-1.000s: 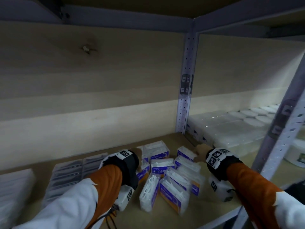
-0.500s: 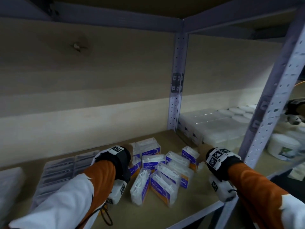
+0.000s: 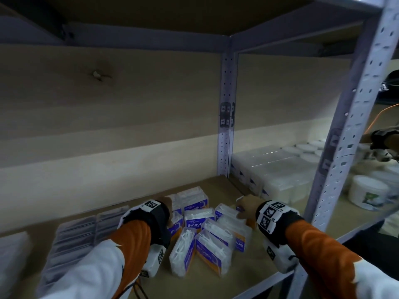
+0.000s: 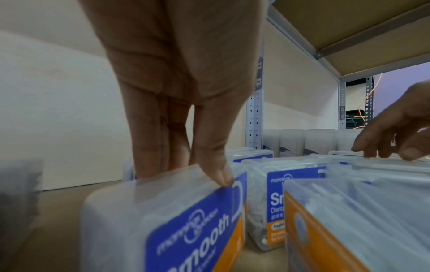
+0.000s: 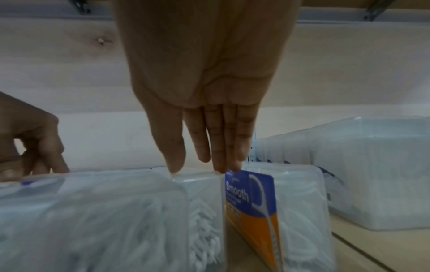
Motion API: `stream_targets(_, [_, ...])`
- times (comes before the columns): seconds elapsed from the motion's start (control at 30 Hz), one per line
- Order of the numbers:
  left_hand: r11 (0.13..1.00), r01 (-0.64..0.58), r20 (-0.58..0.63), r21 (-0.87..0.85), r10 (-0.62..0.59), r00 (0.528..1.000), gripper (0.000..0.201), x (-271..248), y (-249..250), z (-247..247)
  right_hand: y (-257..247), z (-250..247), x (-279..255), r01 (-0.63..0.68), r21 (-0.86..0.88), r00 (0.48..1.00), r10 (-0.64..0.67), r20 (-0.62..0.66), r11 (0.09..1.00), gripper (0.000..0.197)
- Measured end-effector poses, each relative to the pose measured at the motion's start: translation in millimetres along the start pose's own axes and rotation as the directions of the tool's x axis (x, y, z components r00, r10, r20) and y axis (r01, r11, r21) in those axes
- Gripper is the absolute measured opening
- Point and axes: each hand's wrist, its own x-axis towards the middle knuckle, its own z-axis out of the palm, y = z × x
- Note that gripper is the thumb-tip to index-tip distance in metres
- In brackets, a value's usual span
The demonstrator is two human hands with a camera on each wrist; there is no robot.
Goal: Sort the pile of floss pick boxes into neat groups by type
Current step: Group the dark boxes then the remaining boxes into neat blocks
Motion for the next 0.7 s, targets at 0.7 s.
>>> stream_targets(0.7, [0.997, 0.070, 0.032, -0.014, -0.070, 0.997, 0.074, -4.8, -4.2, -2.9, -3.5, 3.4, -1.6, -0.049, -0.035, 0.999, 0.048, -0.019, 0.998, 0.047])
